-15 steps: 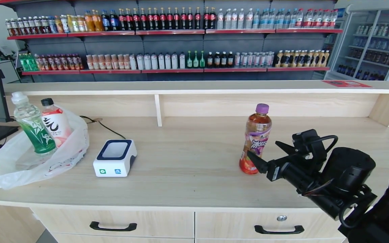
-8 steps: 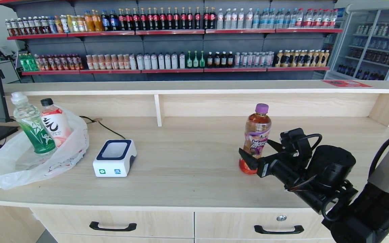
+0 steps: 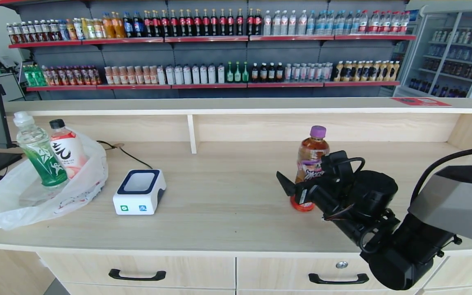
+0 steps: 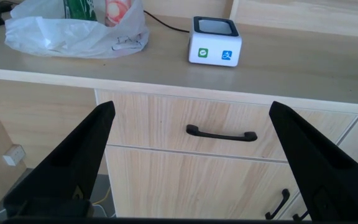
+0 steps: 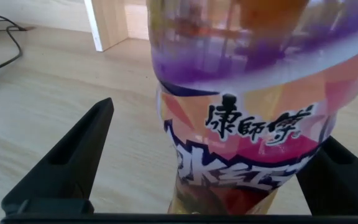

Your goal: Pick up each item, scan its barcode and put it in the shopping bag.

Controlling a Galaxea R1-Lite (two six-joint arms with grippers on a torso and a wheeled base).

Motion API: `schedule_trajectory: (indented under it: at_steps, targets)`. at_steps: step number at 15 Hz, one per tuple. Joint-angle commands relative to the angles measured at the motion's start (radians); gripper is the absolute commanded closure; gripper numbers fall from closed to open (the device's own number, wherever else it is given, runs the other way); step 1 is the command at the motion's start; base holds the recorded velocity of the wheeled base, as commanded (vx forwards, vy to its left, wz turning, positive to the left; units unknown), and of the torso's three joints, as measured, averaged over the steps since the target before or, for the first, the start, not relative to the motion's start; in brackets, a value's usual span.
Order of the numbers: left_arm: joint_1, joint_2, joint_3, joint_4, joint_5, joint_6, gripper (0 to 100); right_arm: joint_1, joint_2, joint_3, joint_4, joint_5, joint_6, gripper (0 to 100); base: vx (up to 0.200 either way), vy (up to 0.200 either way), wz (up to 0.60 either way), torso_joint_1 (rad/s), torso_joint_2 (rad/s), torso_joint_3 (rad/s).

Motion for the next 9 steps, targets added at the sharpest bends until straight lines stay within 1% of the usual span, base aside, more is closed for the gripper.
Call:
schedule_trajectory:
  at_steps: [1,2,9]
  targets:
    - [0.001,0.000,0.000,0.000,0.000,0.000,0,-0.001,0.028,-0.016,-0.001,0.000,-0.002,0,0.000,0.000,0.00,0.000,0.00,0.000]
    - [0.000,0.000,0.000,0.000,0.000,0.000,0,-0.016,0.031,-0.019,-0.001,0.000,-0.007,0,0.000,0.000,0.00,0.000,0.00,0.000]
    - [0.001,0.000,0.000,0.001,0.000,-0.001,0,-0.016,0.045,-0.037,-0.001,0.000,-0.007,0,0.000,0.000,0.00,0.000,0.00,0.000]
